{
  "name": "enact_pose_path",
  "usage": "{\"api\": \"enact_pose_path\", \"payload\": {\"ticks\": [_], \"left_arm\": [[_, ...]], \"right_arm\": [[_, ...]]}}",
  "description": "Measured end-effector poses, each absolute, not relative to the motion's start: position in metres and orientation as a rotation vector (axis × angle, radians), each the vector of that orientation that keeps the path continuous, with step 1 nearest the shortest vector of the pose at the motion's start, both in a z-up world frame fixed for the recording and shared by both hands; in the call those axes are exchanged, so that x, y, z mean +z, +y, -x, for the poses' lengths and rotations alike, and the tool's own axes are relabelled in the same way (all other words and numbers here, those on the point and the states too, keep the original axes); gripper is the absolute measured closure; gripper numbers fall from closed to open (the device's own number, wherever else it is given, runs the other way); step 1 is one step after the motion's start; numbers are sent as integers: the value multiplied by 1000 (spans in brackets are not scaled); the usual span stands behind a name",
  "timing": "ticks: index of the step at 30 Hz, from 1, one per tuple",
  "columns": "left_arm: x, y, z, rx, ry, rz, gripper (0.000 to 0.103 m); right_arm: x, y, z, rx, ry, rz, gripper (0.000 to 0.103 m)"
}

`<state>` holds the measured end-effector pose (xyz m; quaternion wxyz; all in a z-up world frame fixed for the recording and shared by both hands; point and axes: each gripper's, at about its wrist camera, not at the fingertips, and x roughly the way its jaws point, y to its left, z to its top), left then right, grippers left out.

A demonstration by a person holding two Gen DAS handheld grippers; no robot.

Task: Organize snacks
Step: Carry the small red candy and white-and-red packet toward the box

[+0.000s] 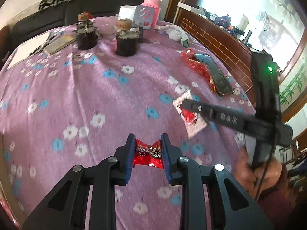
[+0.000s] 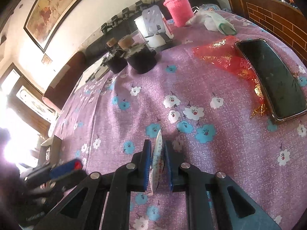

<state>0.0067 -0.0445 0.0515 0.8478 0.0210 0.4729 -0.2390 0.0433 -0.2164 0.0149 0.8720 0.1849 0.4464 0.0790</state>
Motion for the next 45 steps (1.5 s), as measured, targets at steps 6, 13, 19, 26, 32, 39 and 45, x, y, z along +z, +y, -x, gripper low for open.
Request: {"api": "enact_pose_path", "payload": {"ticks": [6, 13, 19, 26, 32, 39, 45], "left_arm": [[35, -42, 6, -490, 1028, -40, 79], [43, -21, 26, -463, 993, 16, 79], [55, 6, 53, -435, 950, 69, 79], [65, 48, 77, -382, 904, 143, 79], [66, 74, 90, -363, 877, 187, 79], [71, 87, 105, -345, 840, 188, 79], [82, 94, 118, -290, 787, 135, 79]], "right_arm": [[10, -205, -44, 169, 952, -328, 84], [10, -182, -40, 191, 954, -179, 77], [9, -172, -35, 173, 919, -98, 81], [15, -165, -29, 120, 906, -104, 85], [30, -148, 7, 109, 896, -55, 90], [46, -124, 35, 147, 879, -13, 90], [53, -97, 45, 203, 877, 5, 90]]}}
